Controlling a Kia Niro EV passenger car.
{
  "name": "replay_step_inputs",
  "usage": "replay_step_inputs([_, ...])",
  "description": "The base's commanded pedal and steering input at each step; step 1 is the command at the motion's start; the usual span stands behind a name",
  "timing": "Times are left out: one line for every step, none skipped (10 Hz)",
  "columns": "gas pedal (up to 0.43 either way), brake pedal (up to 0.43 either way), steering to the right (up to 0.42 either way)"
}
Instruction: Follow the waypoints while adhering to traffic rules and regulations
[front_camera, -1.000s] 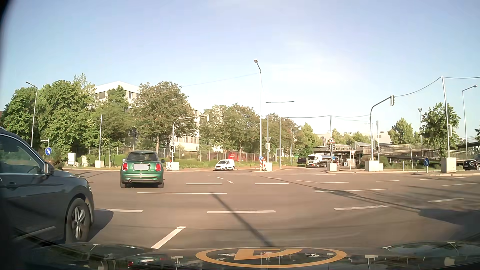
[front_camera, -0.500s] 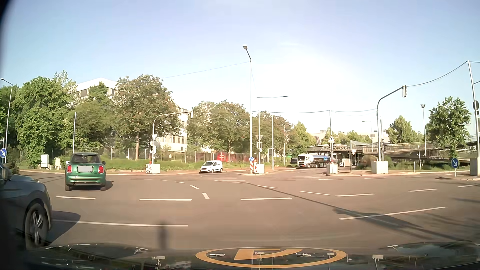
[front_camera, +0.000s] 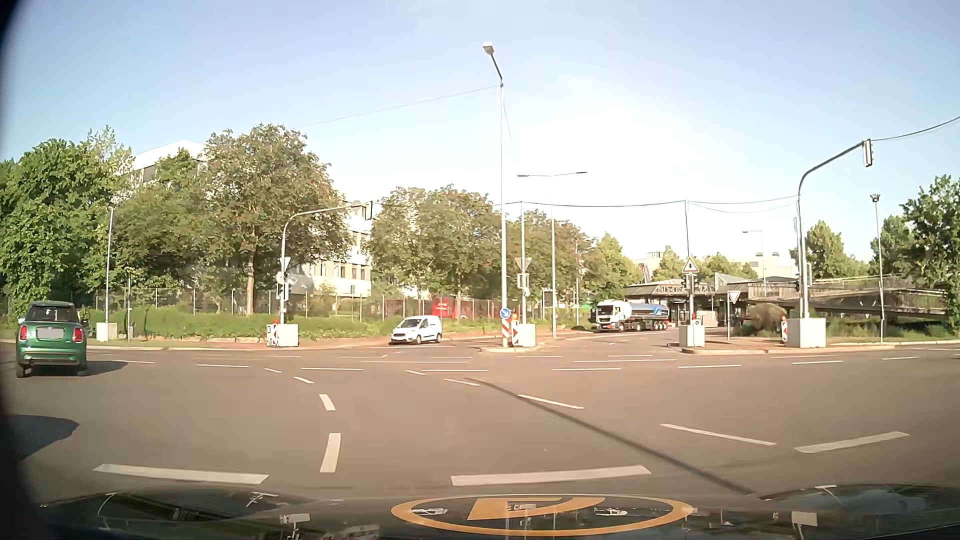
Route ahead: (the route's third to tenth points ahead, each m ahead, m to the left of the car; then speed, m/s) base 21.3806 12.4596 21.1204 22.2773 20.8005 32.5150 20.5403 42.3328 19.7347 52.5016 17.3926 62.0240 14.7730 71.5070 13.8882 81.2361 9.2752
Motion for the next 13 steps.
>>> replay_step_inputs([0.13,0.0,-0.084])
replay_step_inputs([0.13,0.0,-0.108])
replay_step_inputs([0.118,0.0,-0.133])
replay_step_inputs([0.079,0.0,-0.152])
replay_step_inputs([0.067,0.0,-0.173])
replay_step_inputs([0.039,0.0,-0.191])
replay_step_inputs([0.039,0.0,-0.209])
replay_step_inputs([0.039,0.0,-0.223])
replay_step_inputs([0.047,0.0,-0.237])
replay_step_inputs([0.047,0.0,-0.246])
replay_step_inputs([0.047,0.0,-0.262])
replay_step_inputs([0.047,0.0,-0.274])
replay_step_inputs([0.087,0.0,-0.28])
